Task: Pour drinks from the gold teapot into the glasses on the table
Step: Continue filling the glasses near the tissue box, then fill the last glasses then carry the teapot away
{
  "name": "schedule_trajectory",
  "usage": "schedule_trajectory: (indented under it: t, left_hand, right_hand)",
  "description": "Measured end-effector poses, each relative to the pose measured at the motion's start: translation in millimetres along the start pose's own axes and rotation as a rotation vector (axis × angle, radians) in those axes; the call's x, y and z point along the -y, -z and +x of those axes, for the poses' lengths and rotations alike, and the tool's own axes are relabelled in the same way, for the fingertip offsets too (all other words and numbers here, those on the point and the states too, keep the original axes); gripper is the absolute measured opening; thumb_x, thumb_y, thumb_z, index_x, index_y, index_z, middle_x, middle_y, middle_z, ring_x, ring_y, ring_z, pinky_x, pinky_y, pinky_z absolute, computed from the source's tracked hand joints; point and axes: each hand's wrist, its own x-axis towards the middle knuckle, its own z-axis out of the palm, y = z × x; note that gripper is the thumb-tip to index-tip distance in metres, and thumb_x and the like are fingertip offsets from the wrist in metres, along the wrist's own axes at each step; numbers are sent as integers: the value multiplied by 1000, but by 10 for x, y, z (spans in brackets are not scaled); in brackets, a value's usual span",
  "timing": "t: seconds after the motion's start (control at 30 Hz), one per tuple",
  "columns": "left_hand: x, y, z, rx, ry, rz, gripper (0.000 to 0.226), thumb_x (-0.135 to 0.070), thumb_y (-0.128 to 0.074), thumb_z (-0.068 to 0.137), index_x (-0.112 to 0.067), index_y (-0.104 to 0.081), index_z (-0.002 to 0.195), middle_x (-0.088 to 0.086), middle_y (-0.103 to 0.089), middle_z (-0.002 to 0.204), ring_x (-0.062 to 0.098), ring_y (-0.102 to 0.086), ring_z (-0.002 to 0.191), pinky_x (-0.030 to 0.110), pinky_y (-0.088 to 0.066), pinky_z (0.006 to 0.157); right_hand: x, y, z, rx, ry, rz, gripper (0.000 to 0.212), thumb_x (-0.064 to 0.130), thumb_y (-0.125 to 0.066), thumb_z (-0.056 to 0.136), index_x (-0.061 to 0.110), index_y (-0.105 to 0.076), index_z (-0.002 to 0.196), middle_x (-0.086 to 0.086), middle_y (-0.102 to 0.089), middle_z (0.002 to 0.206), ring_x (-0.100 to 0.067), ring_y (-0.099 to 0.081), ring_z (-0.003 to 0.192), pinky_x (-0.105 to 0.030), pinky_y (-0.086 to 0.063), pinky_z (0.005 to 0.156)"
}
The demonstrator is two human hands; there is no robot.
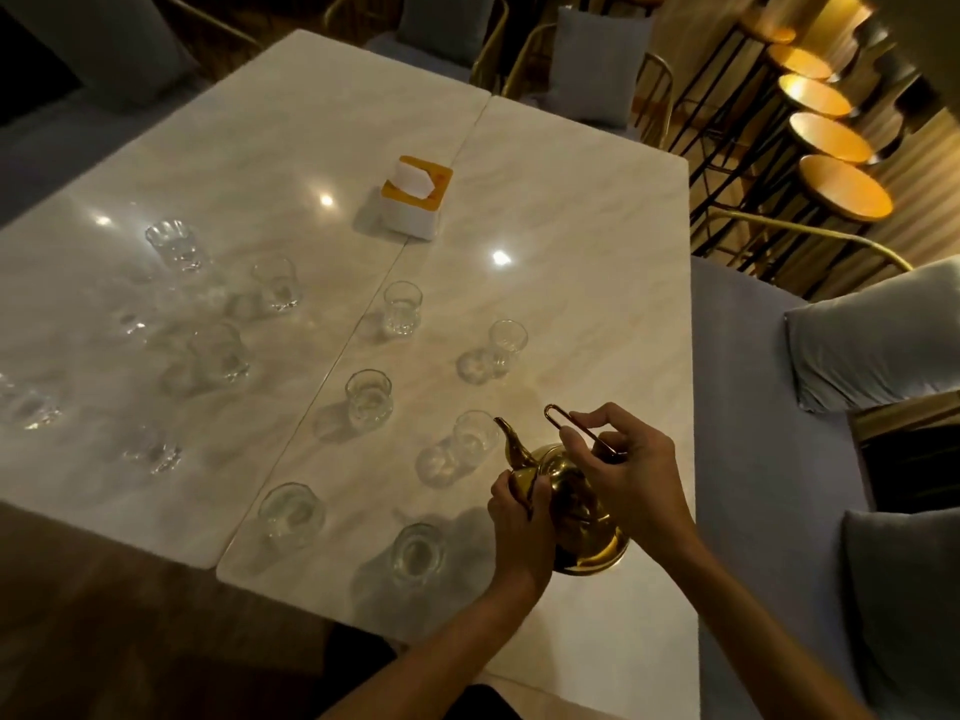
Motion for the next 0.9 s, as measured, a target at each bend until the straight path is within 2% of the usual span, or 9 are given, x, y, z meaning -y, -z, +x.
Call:
schedule_trajectory:
  t: [0.1, 0.2, 0.27, 0.33, 0.43, 0.53, 0.73, 0.9]
  left_hand:
    - [59, -7, 80, 29, 52, -64, 105, -93, -48, 62, -27, -32, 142, 1, -47, 137, 21, -57, 120, 40, -55, 99]
    - [122, -7, 118, 80, 122, -133, 94, -82, -51, 69, -26, -31, 142, 1, -51, 136, 20, -60, 117, 36, -57, 96]
    - [130, -12, 128, 100, 160, -169, 81, -76, -52, 73, -30, -32, 137, 0, -52, 135, 19, -61, 116, 37, -56, 96]
    - [133, -25, 146, 110, 197, -204, 73, -73, -53, 75, -33, -31, 133, 1, -53, 134, 20, -62, 115, 41, -56, 97]
    - [111, -44, 163, 108, 242, -238, 82, -76, -56, 72, -29, -33, 135, 3, -55, 134, 23, -64, 114, 44, -57, 95]
    - [87, -46, 190, 121, 261, -246, 89, -79, -55, 69, -29, -31, 139, 3, -54, 136, 23, -64, 115, 44, -57, 94]
    - [24, -34, 253, 177, 327, -275, 86, -78, -53, 68, -30, -29, 134, 3, -58, 132, 25, -64, 114, 36, -59, 81]
    - [-1, -31, 303, 186, 398, -270, 57, -66, -46, 92, -28, -28, 131, 2, -58, 133, 26, -63, 114, 36, -56, 78]
  right_hand:
    - [-25, -40, 88, 19, -10, -20, 10, 27, -75, 89, 29, -68, 95, -3, -67, 61, -24, -66, 60, -30, -59, 56]
    - [-30, -117, 178, 51, -8, -76, 10, 28, -74, 90, 34, -66, 92, -3, -66, 59, -27, -64, 60, -34, -56, 57]
    - [-29, -161, 223, 73, -7, -116, 8, 29, -73, 91, 30, -67, 95, 0, -66, 59, -23, -64, 61, -29, -55, 57]
    - [-34, -187, 268, 90, -7, -152, 10, 30, -73, 91, 28, -67, 98, 4, -66, 60, -12, -65, 58, -17, -51, 52]
    - [-33, -202, 325, 110, -25, -174, 12, 31, -73, 91, 24, -69, 101, 11, -65, 62, 1, -62, 53, -8, -45, 50]
    - [-17, -219, 387, 125, -34, -211, 17, 33, -72, 91, 23, -70, 104, 10, -68, 69, -2, -64, 56, -9, -44, 51]
    - [29, -269, 538, 139, -20, -279, 22, 34, -71, 92, 19, -71, 107, -3, -73, 75, -14, -67, 61, -27, -54, 57]
    - [77, -310, 632, 173, -24, -308, 20, 32, -72, 91, 17, -72, 104, -7, -75, 79, -21, -69, 63, -33, -54, 58]
